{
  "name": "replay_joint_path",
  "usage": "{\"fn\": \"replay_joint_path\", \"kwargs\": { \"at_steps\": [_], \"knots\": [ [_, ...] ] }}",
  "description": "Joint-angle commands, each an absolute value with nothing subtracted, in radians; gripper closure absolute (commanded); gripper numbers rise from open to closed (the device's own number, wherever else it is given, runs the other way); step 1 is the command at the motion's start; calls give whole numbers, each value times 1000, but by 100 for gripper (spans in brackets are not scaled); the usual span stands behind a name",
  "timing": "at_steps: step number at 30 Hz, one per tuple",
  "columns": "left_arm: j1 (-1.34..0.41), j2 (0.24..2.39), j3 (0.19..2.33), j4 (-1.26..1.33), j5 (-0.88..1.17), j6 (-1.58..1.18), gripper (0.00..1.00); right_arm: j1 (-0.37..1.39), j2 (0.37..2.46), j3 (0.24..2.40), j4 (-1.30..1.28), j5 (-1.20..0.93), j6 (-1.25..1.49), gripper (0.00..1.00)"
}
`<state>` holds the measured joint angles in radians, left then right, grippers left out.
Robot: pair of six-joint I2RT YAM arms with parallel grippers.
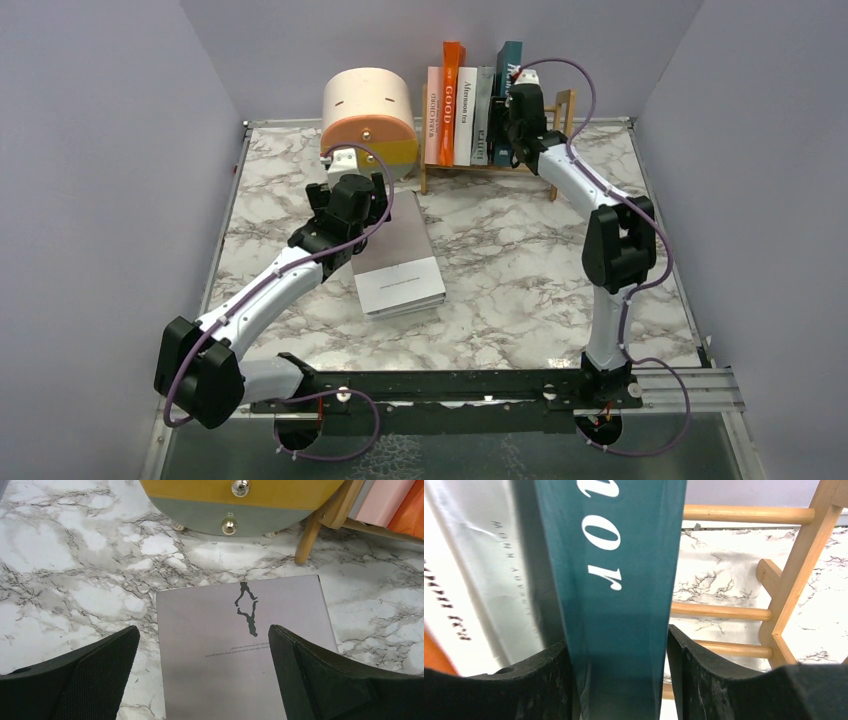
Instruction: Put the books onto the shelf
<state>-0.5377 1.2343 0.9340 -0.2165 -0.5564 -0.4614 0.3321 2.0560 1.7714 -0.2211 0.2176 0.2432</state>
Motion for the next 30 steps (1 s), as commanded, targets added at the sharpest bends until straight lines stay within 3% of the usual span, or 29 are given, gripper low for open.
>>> {"fn": "replay_joint_path", "kwargs": {
  "at_steps": [1, 14, 30],
  "knots": [
    [-534, 1195, 922, -207, -534, -462, 1, 340, 1956, 1753, -204, 187, 263, 45],
    [-533, 1147, 896, -231, -529, -483, 1, 340, 1743, 1621, -203, 195, 264, 45],
    [-531, 1076, 783, -312, -474, -559, 1, 487, 1327, 1049, -107, -222, 368, 42]
  ]
}}
